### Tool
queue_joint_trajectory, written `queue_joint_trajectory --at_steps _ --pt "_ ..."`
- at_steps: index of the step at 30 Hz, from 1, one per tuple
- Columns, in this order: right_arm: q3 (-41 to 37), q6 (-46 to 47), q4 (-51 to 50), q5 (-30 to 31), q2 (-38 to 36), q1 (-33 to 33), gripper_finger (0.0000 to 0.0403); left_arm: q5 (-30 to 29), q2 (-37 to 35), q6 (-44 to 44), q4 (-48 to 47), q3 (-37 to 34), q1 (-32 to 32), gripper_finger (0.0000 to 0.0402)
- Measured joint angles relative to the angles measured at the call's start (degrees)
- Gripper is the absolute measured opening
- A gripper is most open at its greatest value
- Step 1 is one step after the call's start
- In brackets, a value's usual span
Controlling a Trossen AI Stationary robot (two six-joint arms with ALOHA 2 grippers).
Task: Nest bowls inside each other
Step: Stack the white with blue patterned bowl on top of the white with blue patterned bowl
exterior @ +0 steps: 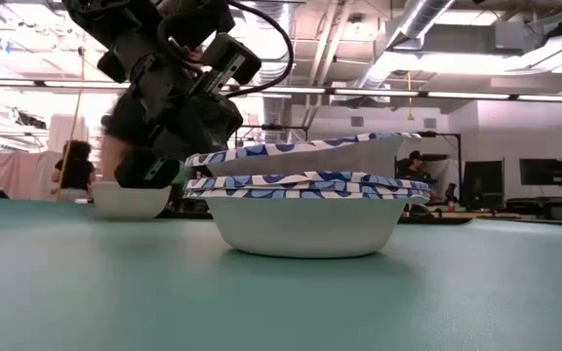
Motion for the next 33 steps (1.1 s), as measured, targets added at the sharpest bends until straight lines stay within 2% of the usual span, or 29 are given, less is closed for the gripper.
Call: queue_joint_trajectory --at_steps 16,26,33 --pt "0.0 -0.2 0.4 0.0 0.0 0.0 0.0179 0.4 0.8 0.5 0.2 0.1 -0.5 0.0000" --pt "0.0 -0.1 0.4 0.0 0.0 0.0 0.0179 1.0 0.7 1.8 4.9 0.1 -0.4 0.0000" --pt "0.0 -0.2 0.5 0.0 0.0 0.0 0.0179 1.0 0.7 2.6 4.8 0.1 -0.5 0.0000"
